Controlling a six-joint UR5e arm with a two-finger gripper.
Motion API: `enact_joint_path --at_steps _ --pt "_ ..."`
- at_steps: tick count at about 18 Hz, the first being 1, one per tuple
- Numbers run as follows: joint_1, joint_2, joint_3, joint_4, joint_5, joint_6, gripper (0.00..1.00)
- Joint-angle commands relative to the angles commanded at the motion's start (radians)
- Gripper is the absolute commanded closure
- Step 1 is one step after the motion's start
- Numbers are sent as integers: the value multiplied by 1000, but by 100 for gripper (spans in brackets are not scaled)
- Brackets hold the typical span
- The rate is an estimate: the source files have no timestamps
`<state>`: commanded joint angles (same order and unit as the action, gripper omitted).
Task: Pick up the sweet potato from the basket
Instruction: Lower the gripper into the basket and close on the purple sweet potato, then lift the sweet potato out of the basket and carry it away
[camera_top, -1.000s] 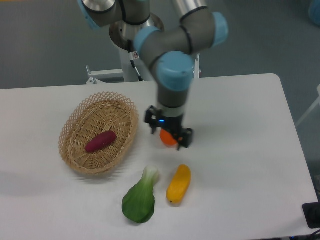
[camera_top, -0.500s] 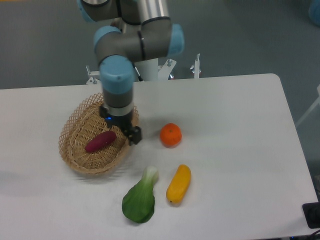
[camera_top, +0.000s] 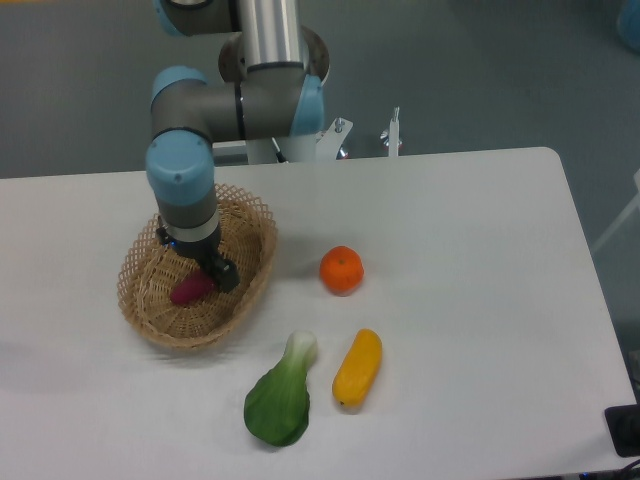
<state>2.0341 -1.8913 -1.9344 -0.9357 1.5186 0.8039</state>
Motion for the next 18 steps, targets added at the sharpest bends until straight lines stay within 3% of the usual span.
enact_joint_path --at_steps 4,8,10,11,18 --pt "-3 -31 0 12 3 1 0" --pt "-11 -35 3 18 5 1 66" --pt "-11 -34 14 18 5 0 89" --pt "-11 -29 17 18 5 1 96" --pt "12 21 48 15 6 11 97"
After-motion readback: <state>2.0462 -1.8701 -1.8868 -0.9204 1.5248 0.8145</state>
